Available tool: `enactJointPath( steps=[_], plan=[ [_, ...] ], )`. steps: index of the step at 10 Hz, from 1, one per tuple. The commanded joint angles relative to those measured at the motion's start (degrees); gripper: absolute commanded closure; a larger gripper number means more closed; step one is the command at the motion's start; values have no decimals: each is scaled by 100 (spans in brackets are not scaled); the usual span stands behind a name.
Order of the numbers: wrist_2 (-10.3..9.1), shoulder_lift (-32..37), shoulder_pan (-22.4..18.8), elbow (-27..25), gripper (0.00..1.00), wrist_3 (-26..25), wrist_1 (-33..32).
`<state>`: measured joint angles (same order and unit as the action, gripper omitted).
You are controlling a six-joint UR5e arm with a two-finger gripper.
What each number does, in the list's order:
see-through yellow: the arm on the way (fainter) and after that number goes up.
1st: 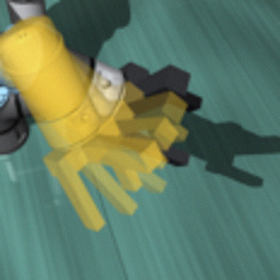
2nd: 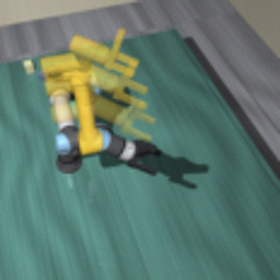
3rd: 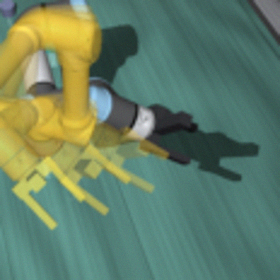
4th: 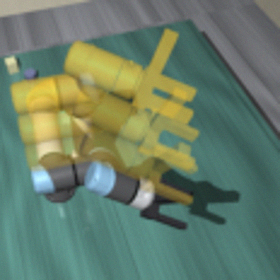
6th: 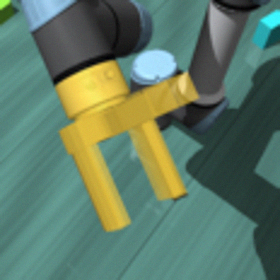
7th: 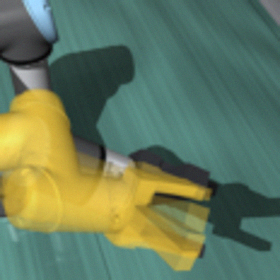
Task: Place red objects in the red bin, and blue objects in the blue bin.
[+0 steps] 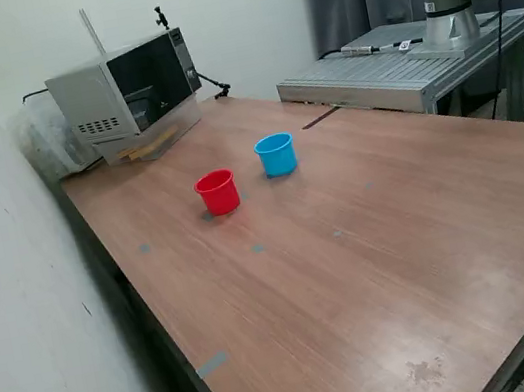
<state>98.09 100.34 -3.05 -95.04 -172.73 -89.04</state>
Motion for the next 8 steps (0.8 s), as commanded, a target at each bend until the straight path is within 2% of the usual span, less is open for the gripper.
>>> enactJointPath(
  steps=[1,8],
  plan=[
    [-123,109,-283,-111,0,-41,167],
    [-124,144,-301,-137,0,-24,167]
  ],
)
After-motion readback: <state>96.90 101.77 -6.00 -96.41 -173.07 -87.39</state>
